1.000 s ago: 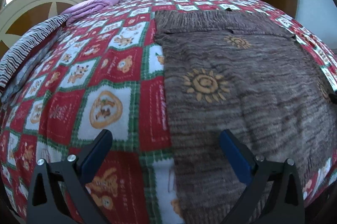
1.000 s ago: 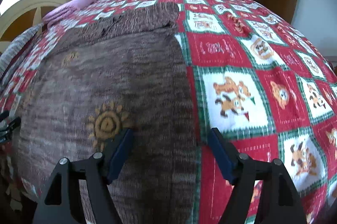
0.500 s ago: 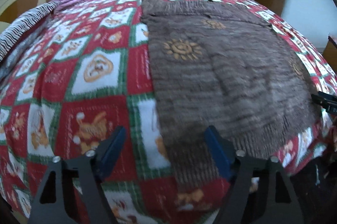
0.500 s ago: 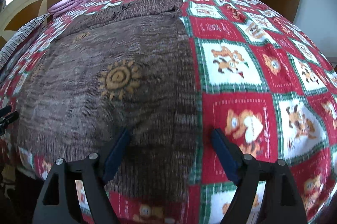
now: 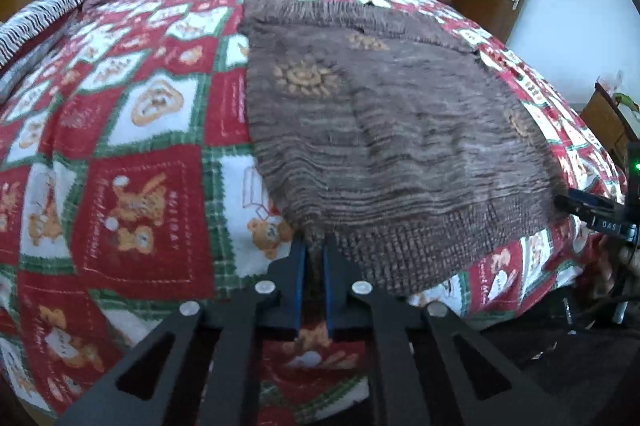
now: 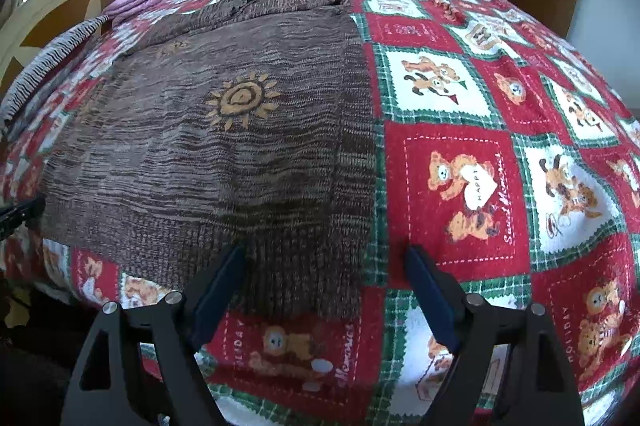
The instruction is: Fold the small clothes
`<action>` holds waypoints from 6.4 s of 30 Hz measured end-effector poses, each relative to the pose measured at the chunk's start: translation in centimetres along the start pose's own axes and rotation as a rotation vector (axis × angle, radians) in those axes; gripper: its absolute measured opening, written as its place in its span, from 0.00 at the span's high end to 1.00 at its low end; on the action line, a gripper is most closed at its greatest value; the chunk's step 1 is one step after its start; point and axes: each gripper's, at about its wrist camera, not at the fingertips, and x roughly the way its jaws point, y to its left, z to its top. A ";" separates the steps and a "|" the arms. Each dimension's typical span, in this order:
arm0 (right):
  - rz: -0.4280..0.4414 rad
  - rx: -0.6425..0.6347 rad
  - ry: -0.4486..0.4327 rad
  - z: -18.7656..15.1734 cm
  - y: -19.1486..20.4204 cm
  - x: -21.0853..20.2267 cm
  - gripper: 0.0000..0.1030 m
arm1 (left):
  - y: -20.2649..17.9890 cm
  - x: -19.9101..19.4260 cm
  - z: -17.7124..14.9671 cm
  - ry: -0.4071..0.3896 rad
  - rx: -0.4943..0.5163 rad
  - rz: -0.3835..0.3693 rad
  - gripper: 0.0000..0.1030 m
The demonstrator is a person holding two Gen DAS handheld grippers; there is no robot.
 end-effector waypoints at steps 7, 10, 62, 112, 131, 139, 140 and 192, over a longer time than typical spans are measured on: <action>0.036 -0.007 0.009 -0.4 -0.1 -0.4 0.41 | 0.9 -1.3 0.3 -0.048 -0.007 0.016 0.92; 0.037 -0.014 0.006 -0.6 -0.1 -0.5 0.60 | 0.8 0.0 -0.2 -0.021 -0.001 0.029 0.92; 0.407 0.202 -0.236 2.0 -5.2 -10.0 0.96 | 2.6 -5.2 3.3 -0.173 -0.038 -0.108 0.93; 0.029 0.008 -0.141 33.5 -3.0 15.0 0.40 | 4.0 14.4 25.8 -0.187 0.147 0.343 0.18; -0.250 -0.124 -0.317 42.0 1.2 15.4 0.26 | 9.6 18.7 31.7 -0.123 -0.017 0.637 0.03; -0.078 -0.181 -0.219 35.5 1.3 15.1 0.26 | 10.6 17.4 27.4 -0.115 -0.031 0.624 0.03; -0.071 -0.216 -0.208 34.9 2.1 15.0 0.26 | 10.6 17.2 27.3 -0.121 -0.037 0.616 0.03; 0.237 -0.458 -0.012 36.7 12.1 22.5 0.60 | 13.1 19.2 27.4 -0.129 -0.346 0.358 0.00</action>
